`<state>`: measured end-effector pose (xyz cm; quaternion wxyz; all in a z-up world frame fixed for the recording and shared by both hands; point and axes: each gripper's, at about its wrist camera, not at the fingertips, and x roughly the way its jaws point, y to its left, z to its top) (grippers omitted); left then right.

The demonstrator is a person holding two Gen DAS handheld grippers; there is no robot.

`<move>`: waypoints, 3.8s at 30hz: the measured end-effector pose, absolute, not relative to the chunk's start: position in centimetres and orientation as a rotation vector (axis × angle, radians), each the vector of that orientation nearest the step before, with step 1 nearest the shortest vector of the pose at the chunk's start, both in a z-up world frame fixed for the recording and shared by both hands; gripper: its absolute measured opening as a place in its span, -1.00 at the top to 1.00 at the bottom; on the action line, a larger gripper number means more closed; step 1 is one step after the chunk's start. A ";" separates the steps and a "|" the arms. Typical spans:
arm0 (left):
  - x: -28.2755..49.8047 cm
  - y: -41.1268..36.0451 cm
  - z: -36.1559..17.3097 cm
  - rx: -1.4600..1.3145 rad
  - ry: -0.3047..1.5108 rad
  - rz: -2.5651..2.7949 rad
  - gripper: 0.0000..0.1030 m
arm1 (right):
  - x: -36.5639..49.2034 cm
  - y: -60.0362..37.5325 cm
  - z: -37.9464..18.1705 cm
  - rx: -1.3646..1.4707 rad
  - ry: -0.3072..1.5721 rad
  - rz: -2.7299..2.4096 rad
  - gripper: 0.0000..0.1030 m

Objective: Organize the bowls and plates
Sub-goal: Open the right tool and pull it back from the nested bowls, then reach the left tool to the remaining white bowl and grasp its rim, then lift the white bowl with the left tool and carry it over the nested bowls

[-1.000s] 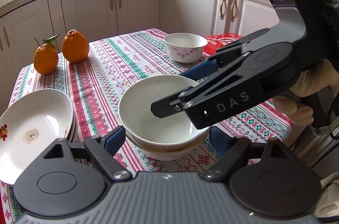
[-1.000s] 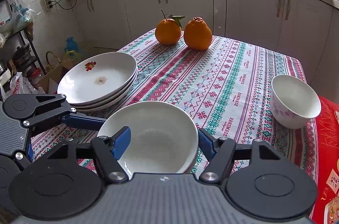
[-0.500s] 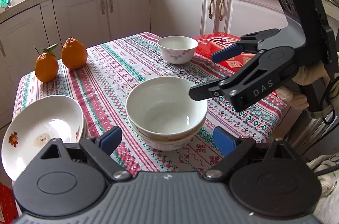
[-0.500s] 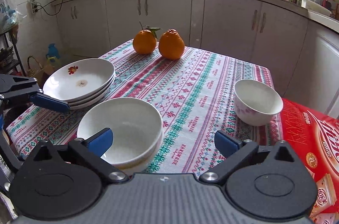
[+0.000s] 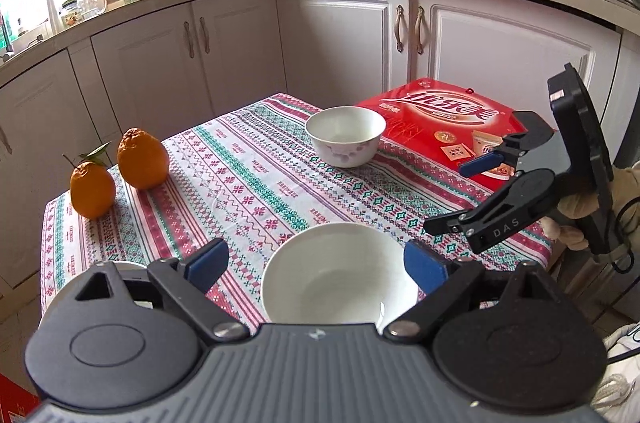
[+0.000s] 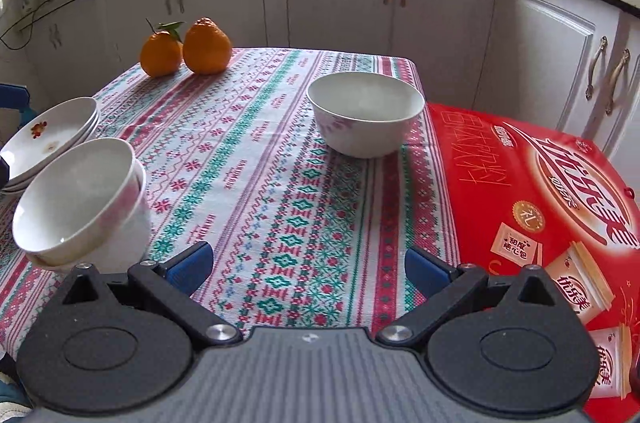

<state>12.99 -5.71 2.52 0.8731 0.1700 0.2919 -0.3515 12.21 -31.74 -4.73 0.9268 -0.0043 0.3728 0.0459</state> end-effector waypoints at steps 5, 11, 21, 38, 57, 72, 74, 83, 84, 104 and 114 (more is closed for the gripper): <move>15.3 -8.1 2.4 0.392 0.615 -0.756 -0.83 | 13.4 -32.5 -6.3 -0.018 0.793 0.091 -1.00; 18.0 -11.0 2.2 0.405 0.634 -0.787 -0.83 | 14.8 -32.5 -7.9 -0.046 0.810 0.111 -1.00; 22.6 -15.5 2.2 0.456 0.620 -0.849 -0.83 | 16.2 -33.5 -8.2 -0.046 0.798 0.096 -1.00; 32.2 -22.9 -2.6 0.434 0.777 -0.909 -0.71 | 22.2 -34.8 -5.9 -0.184 0.680 0.142 -1.00; 34.5 -24.7 -4.3 0.415 0.866 -0.967 -0.22 | 24.8 -35.7 -6.3 -0.159 0.663 0.183 -0.63; 33.2 -24.0 -3.3 0.421 0.860 -0.971 -0.18 | 23.6 -35.3 -5.0 -0.151 0.671 0.187 -0.62; 32.5 -23.7 -2.7 0.417 0.853 -0.971 -0.18 | 23.1 -35.0 -4.5 -0.158 0.666 0.190 -0.62; 28.6 -21.1 0.1 0.409 0.816 -0.953 -0.18 | 19.5 -33.0 -1.7 -0.163 0.645 0.216 -0.62; 28.1 -20.7 0.4 0.405 0.812 -0.950 -0.18 | 19.1 -32.6 -1.4 -0.166 0.643 0.221 -0.62; 19.6 -11.6 4.4 0.347 0.736 -0.852 -0.18 | 11.2 -26.0 2.9 -0.189 0.595 0.342 -0.62; 16.9 -7.7 4.1 0.315 0.741 -0.785 -0.18 | 9.2 -22.6 2.9 -0.198 0.600 0.434 -0.62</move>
